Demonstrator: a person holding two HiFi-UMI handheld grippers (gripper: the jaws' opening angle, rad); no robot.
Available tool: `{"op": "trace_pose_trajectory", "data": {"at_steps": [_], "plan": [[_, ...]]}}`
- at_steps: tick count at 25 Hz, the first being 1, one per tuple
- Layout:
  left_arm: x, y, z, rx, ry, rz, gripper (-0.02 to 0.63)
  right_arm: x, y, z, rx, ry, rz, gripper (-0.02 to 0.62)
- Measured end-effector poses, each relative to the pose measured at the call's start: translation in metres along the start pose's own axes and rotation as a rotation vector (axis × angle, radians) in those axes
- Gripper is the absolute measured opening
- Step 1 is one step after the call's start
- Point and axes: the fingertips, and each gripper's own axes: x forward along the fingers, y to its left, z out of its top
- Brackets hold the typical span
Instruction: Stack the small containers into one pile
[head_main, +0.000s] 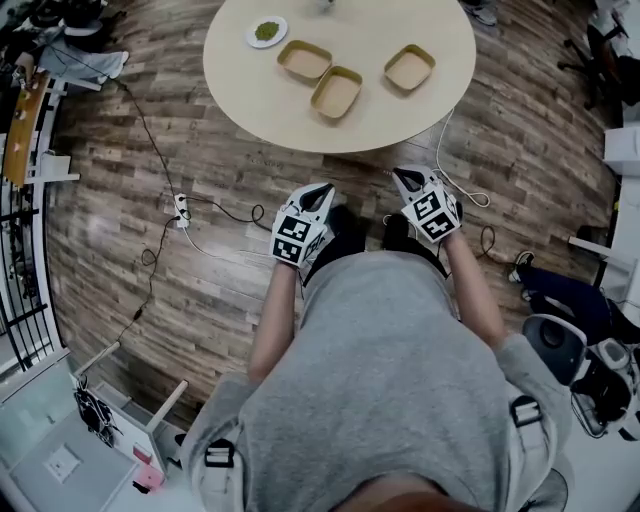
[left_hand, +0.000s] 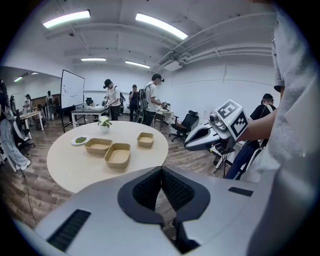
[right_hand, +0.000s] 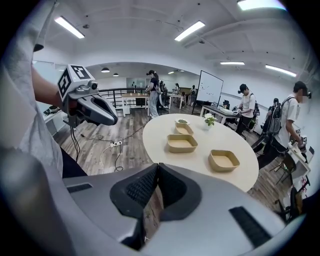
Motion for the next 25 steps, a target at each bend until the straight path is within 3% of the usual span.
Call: {"op": "trace_pose_trajectory", "data": {"at_steps": [11, 25], "plan": [[-0.034, 0.070, -0.020, 0.038, 0.013, -0.039, 0.018, 0.051, 0.045, 0.042, 0.027, 0.005, -0.034, 0.006], [-0.054, 0.098, -0.025, 0.007, -0.023, -0.025, 0.018, 0.066, 0.052, 0.065, -0.007, 0.024, -0.048, 0.006]]}}
